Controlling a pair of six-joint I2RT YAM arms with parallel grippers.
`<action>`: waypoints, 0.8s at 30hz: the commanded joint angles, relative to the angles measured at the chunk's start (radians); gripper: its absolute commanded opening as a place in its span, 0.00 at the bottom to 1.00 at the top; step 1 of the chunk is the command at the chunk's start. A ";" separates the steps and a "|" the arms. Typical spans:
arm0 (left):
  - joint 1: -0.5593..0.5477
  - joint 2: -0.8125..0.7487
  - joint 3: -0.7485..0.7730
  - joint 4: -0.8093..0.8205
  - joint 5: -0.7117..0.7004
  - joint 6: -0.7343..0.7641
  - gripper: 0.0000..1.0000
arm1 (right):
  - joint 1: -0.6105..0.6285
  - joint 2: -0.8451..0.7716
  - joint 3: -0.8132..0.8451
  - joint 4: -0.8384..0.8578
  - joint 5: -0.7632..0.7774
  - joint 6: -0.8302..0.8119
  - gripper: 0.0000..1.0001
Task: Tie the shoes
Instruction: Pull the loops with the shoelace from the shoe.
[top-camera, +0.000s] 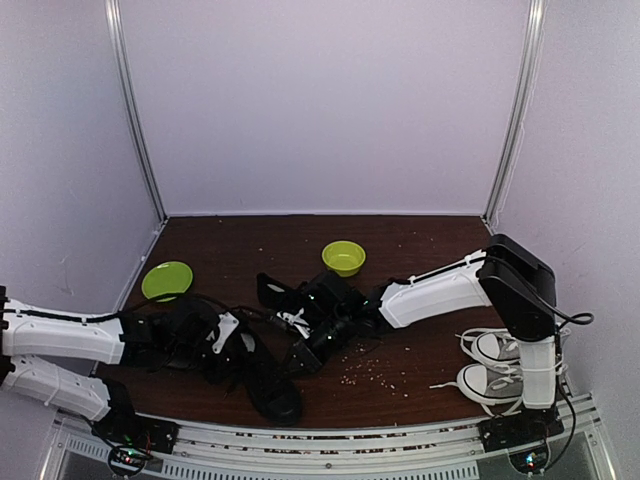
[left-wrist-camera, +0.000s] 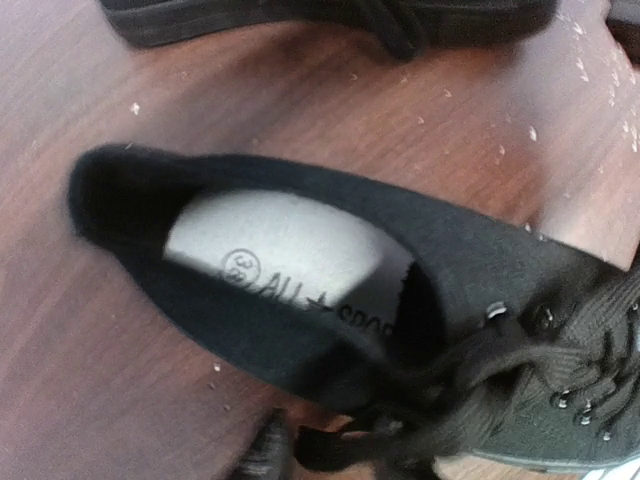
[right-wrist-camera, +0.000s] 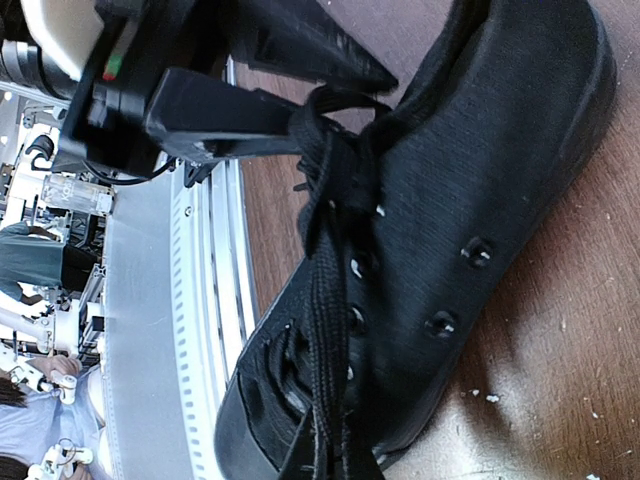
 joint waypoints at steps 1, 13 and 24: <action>0.006 0.052 0.046 0.038 -0.062 0.012 0.16 | 0.001 -0.006 0.020 -0.003 0.000 -0.007 0.00; 0.007 -0.086 0.046 -0.030 -0.102 -0.004 0.00 | 0.005 -0.021 0.006 -0.032 0.012 -0.023 0.00; 0.034 0.053 0.058 0.006 -0.148 -0.018 0.00 | 0.016 -0.018 0.005 -0.071 0.030 -0.043 0.00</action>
